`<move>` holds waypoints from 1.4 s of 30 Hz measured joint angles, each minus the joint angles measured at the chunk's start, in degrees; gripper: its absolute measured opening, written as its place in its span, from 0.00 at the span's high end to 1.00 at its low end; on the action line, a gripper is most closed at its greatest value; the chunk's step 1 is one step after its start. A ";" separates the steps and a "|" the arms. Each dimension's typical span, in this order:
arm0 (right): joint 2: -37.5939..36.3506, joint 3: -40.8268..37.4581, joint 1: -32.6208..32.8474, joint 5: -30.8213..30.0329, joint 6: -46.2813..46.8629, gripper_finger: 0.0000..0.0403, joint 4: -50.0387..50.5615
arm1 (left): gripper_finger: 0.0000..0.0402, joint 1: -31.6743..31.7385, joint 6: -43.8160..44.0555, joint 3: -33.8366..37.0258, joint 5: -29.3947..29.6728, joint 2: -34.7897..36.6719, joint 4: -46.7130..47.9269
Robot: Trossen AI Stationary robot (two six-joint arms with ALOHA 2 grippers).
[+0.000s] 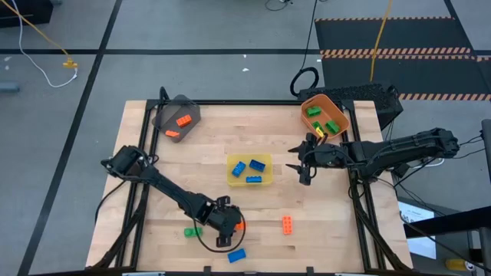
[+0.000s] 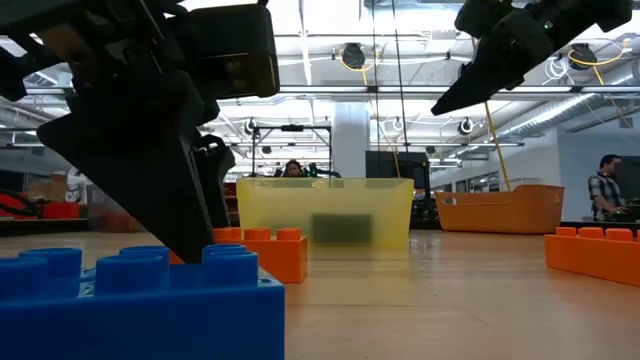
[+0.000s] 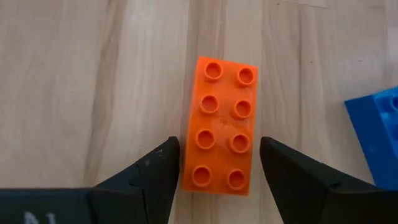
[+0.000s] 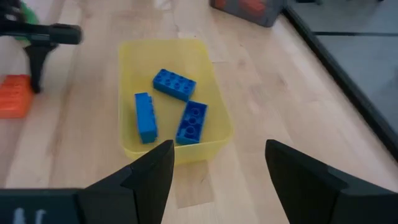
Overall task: Sort & place blocks by color
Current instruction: Put the orange game piece into the black bin
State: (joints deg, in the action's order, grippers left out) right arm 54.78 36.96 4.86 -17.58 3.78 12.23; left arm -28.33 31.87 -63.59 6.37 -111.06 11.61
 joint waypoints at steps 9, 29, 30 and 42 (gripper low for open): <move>-0.02 -0.01 -0.39 -0.67 -1.46 0.40 0.00 | 0.52 0.17 -1.68 0.25 5.97 -0.01 -0.38; -0.04 -0.01 -0.39 -3.44 -4.89 0.40 -11.98 | 0.65 6.04 -0.04 0.26 16.54 23.56 11.49; -0.04 -0.01 -0.39 -3.43 -5.56 0.40 -13.44 | 0.65 7.08 0.02 0.26 18.48 25.68 14.73; -0.04 -0.01 -0.37 -3.39 -8.18 0.40 -18.87 | 0.64 28.17 6.05 0.26 26.77 40.98 47.24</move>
State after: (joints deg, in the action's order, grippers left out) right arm 54.74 36.95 4.49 -20.97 -4.40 -6.64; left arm -0.16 37.92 -63.33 33.15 -70.08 58.84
